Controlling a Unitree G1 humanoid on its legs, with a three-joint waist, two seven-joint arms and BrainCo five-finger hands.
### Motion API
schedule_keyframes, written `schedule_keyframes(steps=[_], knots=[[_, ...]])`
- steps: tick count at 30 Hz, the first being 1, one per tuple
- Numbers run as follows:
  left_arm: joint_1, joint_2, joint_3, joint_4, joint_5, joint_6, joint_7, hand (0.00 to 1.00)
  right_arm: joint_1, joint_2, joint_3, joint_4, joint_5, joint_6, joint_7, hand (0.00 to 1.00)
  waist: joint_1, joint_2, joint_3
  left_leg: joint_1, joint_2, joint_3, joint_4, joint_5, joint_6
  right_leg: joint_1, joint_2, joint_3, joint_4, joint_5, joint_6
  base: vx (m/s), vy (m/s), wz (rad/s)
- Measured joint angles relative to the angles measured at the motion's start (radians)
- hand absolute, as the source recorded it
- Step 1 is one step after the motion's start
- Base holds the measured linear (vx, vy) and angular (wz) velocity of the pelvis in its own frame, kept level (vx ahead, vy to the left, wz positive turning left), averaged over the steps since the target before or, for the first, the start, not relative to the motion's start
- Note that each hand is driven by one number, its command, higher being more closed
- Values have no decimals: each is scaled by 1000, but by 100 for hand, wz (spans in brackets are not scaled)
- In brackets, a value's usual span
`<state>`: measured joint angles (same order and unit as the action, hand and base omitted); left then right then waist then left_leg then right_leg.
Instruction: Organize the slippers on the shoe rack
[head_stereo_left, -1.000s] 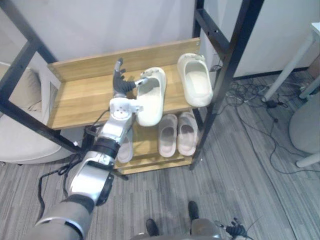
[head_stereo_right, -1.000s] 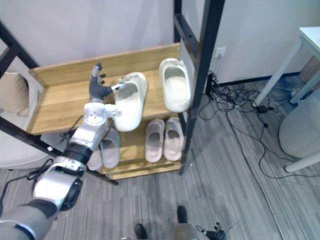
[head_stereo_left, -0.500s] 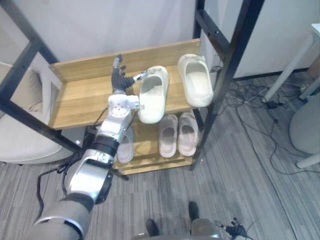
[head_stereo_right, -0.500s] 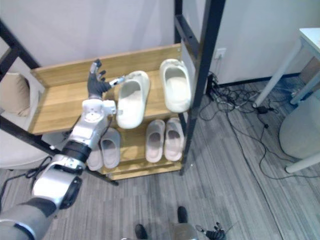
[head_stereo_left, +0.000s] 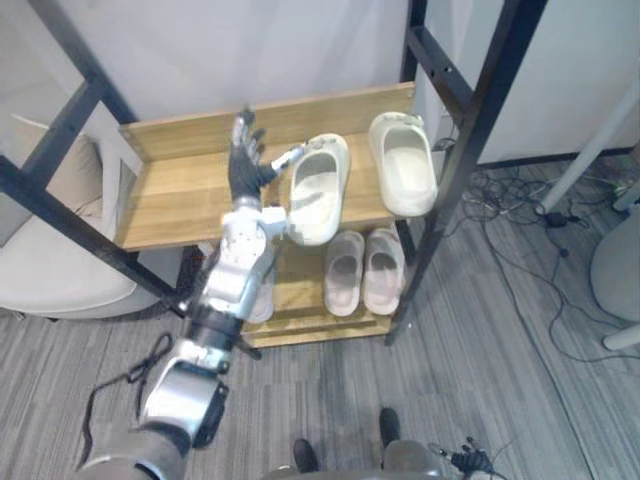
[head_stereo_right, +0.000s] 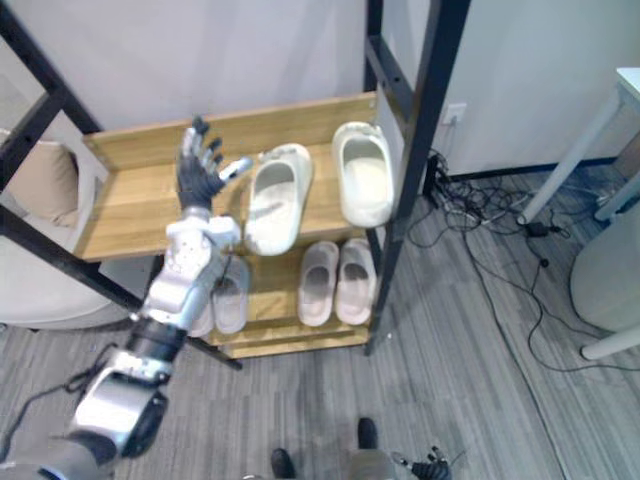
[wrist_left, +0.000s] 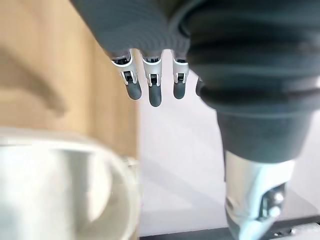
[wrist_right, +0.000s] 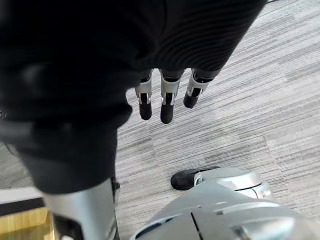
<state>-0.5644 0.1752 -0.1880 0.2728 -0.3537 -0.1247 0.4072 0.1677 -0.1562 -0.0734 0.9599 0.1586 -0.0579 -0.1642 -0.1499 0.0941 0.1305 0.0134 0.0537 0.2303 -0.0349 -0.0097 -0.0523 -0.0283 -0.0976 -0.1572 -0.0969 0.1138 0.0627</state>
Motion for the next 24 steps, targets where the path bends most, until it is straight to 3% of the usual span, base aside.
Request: schedule_keyframes(steps=[5, 10, 14, 24], knots=[[82, -17, -33, 0, 10, 4, -22, 0, -2, 0, 0, 1, 1, 2, -1, 0, 19, -5, -2, 2, 1, -24, 0, 4, 1, 15, -1, -24, 0, -4, 1, -25, -11, 13], [112, -31, -57, 8, 7, 4, -59, 0, -13, 1, 0, 14, 3, 3, -4, 0, 38, -30, -15, 2, 3, -39, 0, 2, -6, 17, -1, -37, 0, -20, 8, -21, -13, 11], [111, -33, -105, 13, 7, 3, -87, 0, -18, 11, -1, 39, 9, 10, -6, 0, 39, -49, -35, 2, 2, -49, -3, 0, -9, 21, -1, -47, 0, -24, 5, 15, -8, 5], [79, -58, -201, 48, 7, -13, -103, 0, -13, 30, -24, 40, 9, 11, -13, 0, 38, -54, -52, 13, 1, -45, -15, 4, -3, 30, 0, -45, 0, -23, 4, 30, -3, 0]])
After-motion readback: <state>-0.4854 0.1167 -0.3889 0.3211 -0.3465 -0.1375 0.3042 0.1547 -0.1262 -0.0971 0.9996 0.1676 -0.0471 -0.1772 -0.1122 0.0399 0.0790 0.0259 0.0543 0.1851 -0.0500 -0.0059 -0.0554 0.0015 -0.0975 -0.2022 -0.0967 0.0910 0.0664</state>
